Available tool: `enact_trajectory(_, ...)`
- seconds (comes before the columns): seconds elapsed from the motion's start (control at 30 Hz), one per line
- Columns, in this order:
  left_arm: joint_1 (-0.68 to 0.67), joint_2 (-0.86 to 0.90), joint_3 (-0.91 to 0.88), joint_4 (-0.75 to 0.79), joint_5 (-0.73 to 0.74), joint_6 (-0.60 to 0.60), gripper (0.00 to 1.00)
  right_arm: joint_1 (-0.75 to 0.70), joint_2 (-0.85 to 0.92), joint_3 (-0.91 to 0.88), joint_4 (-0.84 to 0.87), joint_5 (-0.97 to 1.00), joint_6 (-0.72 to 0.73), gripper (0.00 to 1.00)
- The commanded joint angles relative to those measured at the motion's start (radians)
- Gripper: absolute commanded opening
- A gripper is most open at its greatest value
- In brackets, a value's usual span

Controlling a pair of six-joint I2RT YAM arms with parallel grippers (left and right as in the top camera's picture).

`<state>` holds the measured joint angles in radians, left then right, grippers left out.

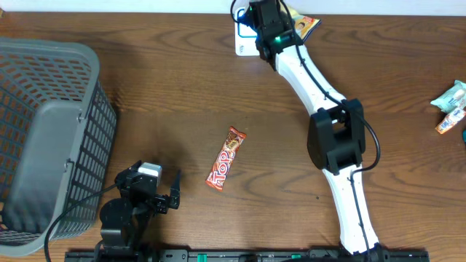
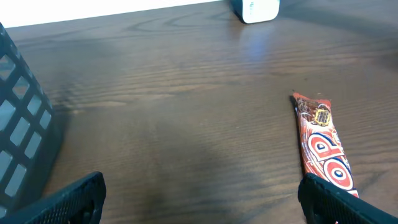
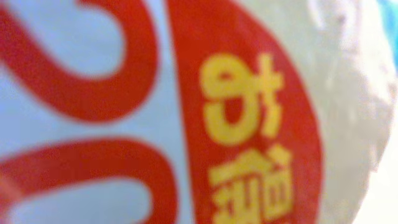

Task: Scan the item barcode
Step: 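Hold the yellow snack bag up in front of the white scanner, then carry the snack bag to the right edge and release it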

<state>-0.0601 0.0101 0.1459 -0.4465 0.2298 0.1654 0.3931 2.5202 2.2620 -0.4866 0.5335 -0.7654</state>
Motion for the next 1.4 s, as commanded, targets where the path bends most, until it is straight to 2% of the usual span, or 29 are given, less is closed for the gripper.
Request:
enact_trajectory(0.0, -0.002, -0.005, -0.013, -0.021, -0.003, 0.014, 0.98, 0.024, -0.001, 0.036, -0.047, -0.011, 0.015, 0.01)
enact_trajectory(0.13, -0.002, -0.005, -0.013, -0.021, -0.003, 0.014, 0.98, 0.035, -0.002, 0.07, -0.24, 0.001, 0.151, 0.01)
enact_trajectory(0.33, -0.002, -0.005, -0.013, -0.021, -0.003, 0.014, 0.99, 0.026, -0.009, 0.239, -0.636, 0.098, 0.532, 0.01)
enact_trajectory(0.4, -0.002, -0.005, -0.013, -0.021, -0.003, 0.014, 0.98, 0.014, -0.013, 0.304, -0.774, 0.105, 0.708, 0.01)
enact_trajectory(0.57, -0.002, -0.005, -0.013, -0.021, -0.003, 0.014, 0.98, -0.05, -0.016, 0.389, -1.125, 0.104, 1.299, 0.01)
enact_trajectory(0.63, -0.002, -0.005, -0.013, -0.021, -0.003, 0.014, 0.98, -0.087, -0.016, 0.375, -1.194, 0.103, 1.446, 0.01)
enact_trajectory(0.9, -0.002, -0.005, -0.013, -0.021, -0.003, 0.014, 0.98, -0.257, -0.015, 0.241, -1.195, 0.099, 1.461, 0.01)
enact_trajectory(1.27, -0.002, -0.005, -0.013, -0.021, -0.003, 0.014, 0.98, -0.524, -0.015, 0.005, -1.06, 0.054, 1.435, 0.01)
enact_trajectory(1.37, -0.002, -0.005, -0.013, -0.021, -0.003, 0.014, 0.99, -0.571, -0.015, -0.03, -1.006, 0.005, 1.378, 0.01)
